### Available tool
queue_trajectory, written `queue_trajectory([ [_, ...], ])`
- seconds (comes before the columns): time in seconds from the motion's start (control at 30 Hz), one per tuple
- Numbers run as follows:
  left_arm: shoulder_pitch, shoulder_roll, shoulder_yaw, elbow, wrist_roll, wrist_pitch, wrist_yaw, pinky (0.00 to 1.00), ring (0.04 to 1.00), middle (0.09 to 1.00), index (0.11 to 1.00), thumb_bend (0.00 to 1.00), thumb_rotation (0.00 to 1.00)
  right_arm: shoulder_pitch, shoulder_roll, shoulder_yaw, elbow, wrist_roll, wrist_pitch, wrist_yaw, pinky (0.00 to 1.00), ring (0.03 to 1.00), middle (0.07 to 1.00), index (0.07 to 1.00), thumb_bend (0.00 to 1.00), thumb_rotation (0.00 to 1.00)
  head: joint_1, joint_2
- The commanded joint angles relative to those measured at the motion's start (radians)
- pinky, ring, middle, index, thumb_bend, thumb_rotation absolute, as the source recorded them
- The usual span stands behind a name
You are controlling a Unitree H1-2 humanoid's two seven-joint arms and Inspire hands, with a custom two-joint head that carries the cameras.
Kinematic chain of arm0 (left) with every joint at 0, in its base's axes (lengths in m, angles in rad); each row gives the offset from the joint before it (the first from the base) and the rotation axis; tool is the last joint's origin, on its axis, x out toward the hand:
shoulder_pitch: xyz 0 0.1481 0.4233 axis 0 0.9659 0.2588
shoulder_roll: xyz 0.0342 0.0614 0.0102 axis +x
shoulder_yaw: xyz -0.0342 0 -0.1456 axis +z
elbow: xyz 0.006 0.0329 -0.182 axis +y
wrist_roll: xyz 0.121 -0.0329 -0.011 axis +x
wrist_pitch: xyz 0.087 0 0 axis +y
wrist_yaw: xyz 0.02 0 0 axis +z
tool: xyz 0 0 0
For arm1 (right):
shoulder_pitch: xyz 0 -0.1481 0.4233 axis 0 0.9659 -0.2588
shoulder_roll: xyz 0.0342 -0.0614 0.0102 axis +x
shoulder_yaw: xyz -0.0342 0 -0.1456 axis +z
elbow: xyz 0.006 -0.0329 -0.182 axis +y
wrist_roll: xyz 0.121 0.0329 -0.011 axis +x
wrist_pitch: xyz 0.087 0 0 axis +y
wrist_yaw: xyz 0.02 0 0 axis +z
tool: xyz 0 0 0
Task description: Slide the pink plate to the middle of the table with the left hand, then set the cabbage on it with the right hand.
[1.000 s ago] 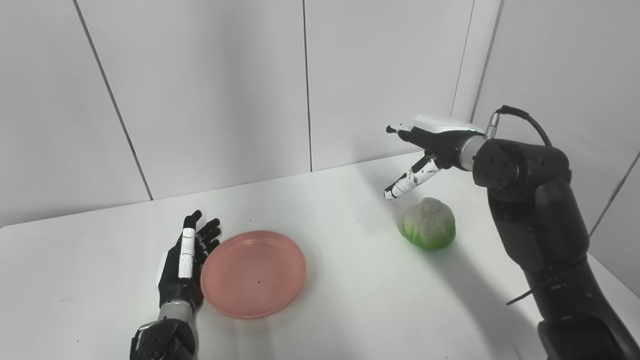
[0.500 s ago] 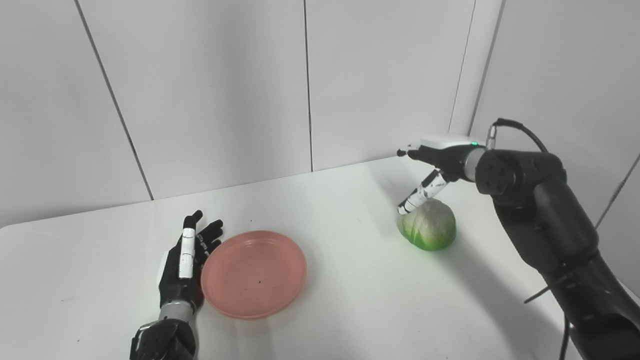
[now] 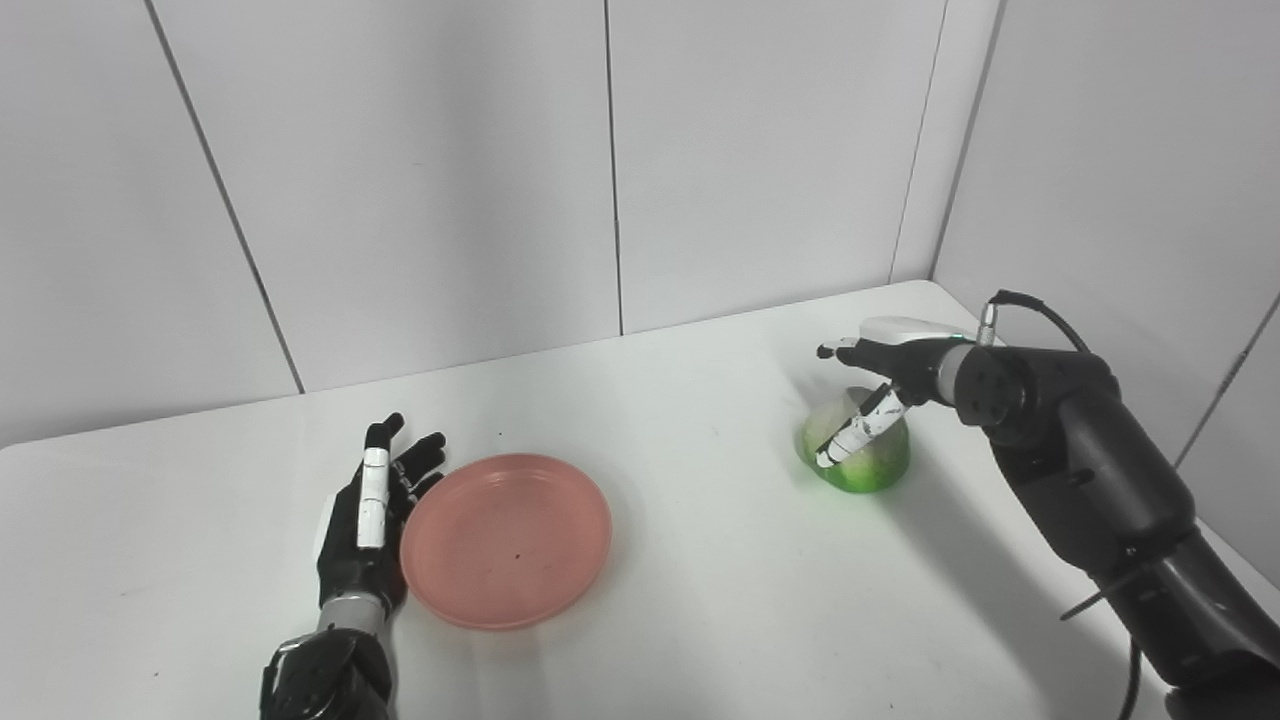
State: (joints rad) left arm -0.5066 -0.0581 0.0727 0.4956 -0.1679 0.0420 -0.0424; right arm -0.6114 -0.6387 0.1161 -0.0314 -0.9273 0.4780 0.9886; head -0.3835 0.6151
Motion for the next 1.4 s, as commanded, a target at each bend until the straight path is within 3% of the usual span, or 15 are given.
queue_trajectory([
  [0.0,-0.012,-0.001,-0.006,-0.004,0.008,0.021,0.004,0.84,0.82,0.748,0.907,0.96,0.88,-0.043,-0.035,0.0,0.001,0.007,-0.014,-0.056,0.78,0.955,1.0,0.956,1.0,0.45,0.001,0.0],
  [0.3,-0.004,-0.005,-0.011,-0.012,0.015,0.024,0.011,0.82,0.807,0.739,0.91,0.95,0.89,-0.043,-0.066,0.045,0.067,0.05,-0.033,-0.155,0.77,0.967,1.0,0.942,1.0,0.44,0.01,-0.002],
  [0.67,0.007,-0.008,-0.014,-0.034,0.017,0.037,0.016,0.82,0.792,0.736,0.915,0.94,0.89,-0.031,-0.079,0.097,0.091,0.084,-0.016,-0.161,0.74,0.972,1.0,0.941,1.0,0.42,0.02,0.007],
  [0.77,0.007,-0.01,-0.012,-0.036,0.016,0.04,0.017,0.82,0.792,0.733,0.914,0.94,0.89,-0.027,-0.08,0.126,0.098,0.071,-0.013,-0.147,0.69,0.922,0.979,0.932,1.0,0.4,0.023,0.009],
  [0.93,0.01,-0.011,-0.012,-0.039,0.023,0.04,0.018,0.81,0.791,0.728,0.908,0.95,0.89,-0.002,-0.065,0.123,0.1,0.091,-0.01,-0.153,0.65,0.884,0.973,0.915,1.0,0.36,0.028,0.013],
  [1.0,0.011,-0.01,-0.015,-0.038,0.027,0.038,0.019,0.81,0.792,0.735,0.912,0.94,0.9,0.028,-0.035,0.074,0.106,0.145,-0.01,-0.207,0.63,0.847,0.964,0.888,1.0,0.28,0.029,0.014],
  [1.1,0.012,-0.01,-0.015,-0.037,0.027,0.039,0.02,0.8,0.79,0.731,0.915,0.94,0.9,0.062,-0.013,0.038,0.122,0.201,-0.038,-0.296,0.62,0.816,0.927,0.858,1.0,0.24,0.033,0.016],
  [1.2,0.012,-0.012,-0.013,-0.038,0.023,0.043,0.021,0.8,0.789,0.723,0.914,0.95,0.9,0.078,-0.014,0.033,0.144,0.241,-0.076,-0.361,0.63,0.809,0.898,0.839,1.0,0.24,0.035,0.017],
  [1.37,0.013,-0.012,-0.011,-0.042,0.02,0.048,0.022,0.8,0.794,0.732,0.917,0.94,0.9,0.091,-0.02,0.041,0.169,0.271,-0.092,-0.438,0.49,0.639,0.739,0.811,1.0,0.21,0.038,0.02],
])
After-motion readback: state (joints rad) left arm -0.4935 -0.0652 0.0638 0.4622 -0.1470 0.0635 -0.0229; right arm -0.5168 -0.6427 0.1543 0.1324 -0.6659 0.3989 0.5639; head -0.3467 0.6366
